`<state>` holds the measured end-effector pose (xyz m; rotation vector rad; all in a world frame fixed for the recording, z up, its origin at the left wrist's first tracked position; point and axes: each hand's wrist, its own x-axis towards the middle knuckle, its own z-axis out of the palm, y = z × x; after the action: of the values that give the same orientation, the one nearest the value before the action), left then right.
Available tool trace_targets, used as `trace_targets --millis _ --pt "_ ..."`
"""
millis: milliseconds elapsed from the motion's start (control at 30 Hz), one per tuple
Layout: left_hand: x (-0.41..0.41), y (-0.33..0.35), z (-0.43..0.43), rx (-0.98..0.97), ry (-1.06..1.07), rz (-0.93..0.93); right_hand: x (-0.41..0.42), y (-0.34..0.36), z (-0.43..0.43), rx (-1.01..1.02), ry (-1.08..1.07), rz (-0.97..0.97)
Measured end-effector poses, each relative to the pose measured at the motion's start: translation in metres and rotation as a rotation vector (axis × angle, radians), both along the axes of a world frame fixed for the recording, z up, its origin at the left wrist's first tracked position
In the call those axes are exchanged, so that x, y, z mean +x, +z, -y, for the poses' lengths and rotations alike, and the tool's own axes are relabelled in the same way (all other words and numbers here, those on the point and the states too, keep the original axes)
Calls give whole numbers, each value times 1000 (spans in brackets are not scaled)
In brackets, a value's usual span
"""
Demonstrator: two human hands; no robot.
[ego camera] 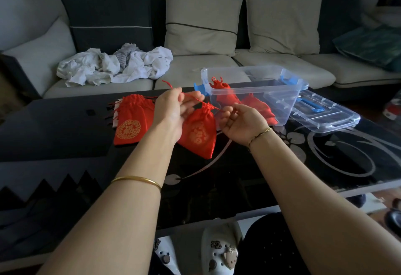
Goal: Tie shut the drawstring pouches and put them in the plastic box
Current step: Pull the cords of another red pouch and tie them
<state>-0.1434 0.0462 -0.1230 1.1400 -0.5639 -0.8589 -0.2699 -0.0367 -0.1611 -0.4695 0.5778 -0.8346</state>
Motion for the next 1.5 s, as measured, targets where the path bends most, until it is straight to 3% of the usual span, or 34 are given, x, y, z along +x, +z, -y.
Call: trace_targets --millis 100,267,433,500,633,733,933,1500 --pt "-3 -1 -1 93 -58 212 -4 7 -1 -71 -24 -13" --pt "-3 -4 -2 240 -240 625 -1 22 -9 -411 5 -191" --pt "-7 -4 -1 266 -267 765 4 27 -15 -615 15 -315" --pt "-7 -5 -1 259 -252 761 4 27 -17 -629 17 -359" --pt "-5 -6 -1 252 -233 657 3 26 -20 -660 51 -625" --pt "-4 -8 0 247 -203 590 3 26 -22 -711 47 -662" --pt "-3 -9 2 251 -103 539 4 20 -24 -1177 -32 -881" --pt "-6 -4 2 252 -17 375 10 19 -28 -1496 -206 -1015"
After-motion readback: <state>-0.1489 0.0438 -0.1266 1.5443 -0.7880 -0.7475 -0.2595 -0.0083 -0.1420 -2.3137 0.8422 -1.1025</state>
